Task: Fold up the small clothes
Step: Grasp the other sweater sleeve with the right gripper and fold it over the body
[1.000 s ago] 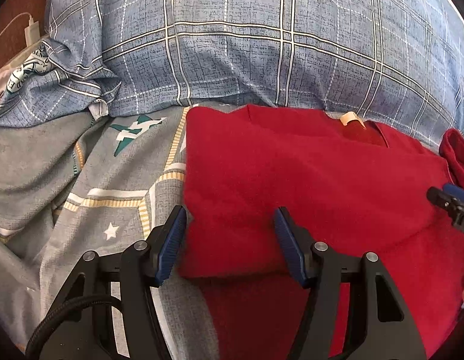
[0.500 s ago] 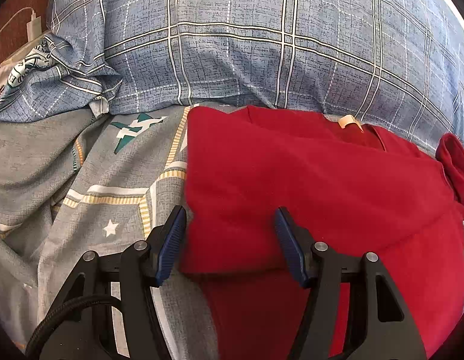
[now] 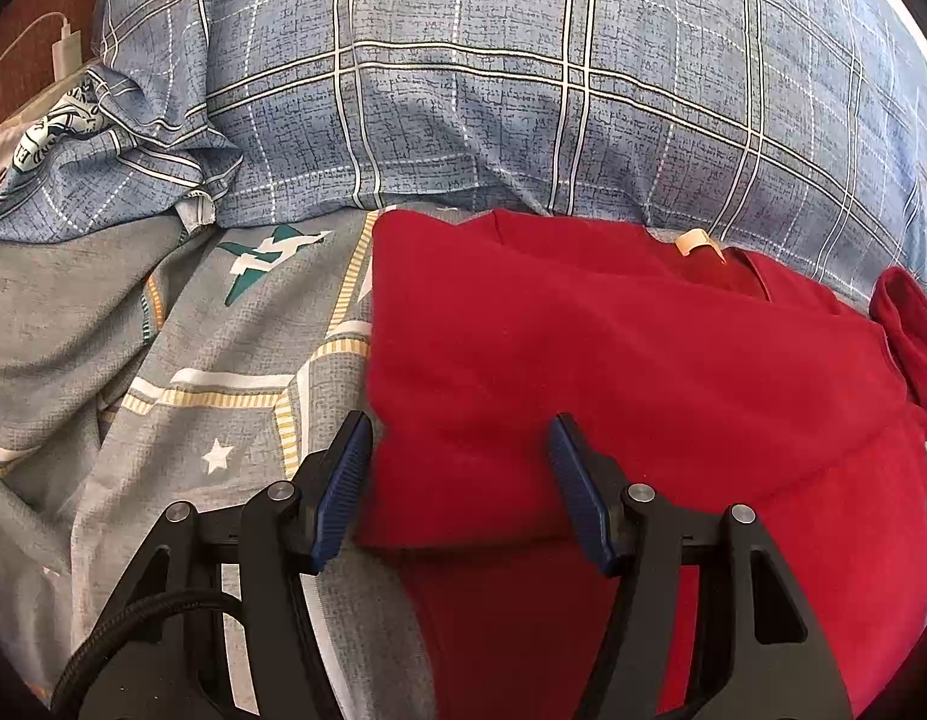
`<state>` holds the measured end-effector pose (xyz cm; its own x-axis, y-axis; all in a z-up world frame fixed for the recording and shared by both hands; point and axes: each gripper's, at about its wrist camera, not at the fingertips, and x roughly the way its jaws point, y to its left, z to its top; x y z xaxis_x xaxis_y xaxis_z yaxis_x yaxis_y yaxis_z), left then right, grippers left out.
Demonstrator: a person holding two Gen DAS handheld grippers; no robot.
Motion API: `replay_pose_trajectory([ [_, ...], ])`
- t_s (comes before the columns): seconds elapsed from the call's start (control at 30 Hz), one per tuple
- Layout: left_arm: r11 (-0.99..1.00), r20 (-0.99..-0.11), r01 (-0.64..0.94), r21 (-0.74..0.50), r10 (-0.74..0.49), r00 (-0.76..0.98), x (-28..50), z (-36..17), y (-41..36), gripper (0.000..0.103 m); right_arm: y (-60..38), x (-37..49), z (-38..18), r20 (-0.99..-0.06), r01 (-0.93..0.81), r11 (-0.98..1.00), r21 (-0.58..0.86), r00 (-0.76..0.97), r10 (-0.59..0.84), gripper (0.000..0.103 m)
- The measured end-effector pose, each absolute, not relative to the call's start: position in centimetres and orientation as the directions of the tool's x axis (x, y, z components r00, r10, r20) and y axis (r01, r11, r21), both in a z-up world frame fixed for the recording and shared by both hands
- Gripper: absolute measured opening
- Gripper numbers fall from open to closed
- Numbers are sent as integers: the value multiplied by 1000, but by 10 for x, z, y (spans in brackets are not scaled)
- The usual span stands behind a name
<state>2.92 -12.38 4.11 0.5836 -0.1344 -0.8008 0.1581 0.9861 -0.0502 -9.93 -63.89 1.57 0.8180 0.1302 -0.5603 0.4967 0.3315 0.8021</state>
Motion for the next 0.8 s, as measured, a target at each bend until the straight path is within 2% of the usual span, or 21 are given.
replay_pose_trajectory([
  [0.03,986,-801,158,-49,-133,584,29,41,-124,61,-642,-99,14,-570,509,330,795,813,119,54],
  [0.07,986,-801,159,-48,-133,584,29,41,-125,61,-643,-97,13,-586,523,337,783,802,116,43],
  [0.13,986,-801,159,-48,-133,584,29,41,-125,61,-646,-97,14,-613,541,382,749,785,90,30],
  [0.2,986,-800,158,-51,-135,584,29,42,-124,61,-647,-100,22,-629,547,449,706,776,44,24],
  [0.27,987,-797,155,-48,-132,590,28,44,-123,61,-646,-103,39,-640,553,541,634,768,-35,10],
  [0.37,989,-777,144,-43,-124,617,25,52,-120,61,-637,-108,76,-608,523,684,508,780,-145,9],
  [0.5,990,-755,121,-68,-130,643,25,61,-111,61,-606,-106,128,-526,420,845,331,826,-204,9],
  [0.63,992,-752,91,-87,-126,647,27,64,-101,61,-567,-99,174,-457,254,931,264,883,-111,8],
  [0.8,991,-738,62,-123,-133,662,28,71,-89,61,-506,-74,195,-447,12,968,252,888,105,8],
])
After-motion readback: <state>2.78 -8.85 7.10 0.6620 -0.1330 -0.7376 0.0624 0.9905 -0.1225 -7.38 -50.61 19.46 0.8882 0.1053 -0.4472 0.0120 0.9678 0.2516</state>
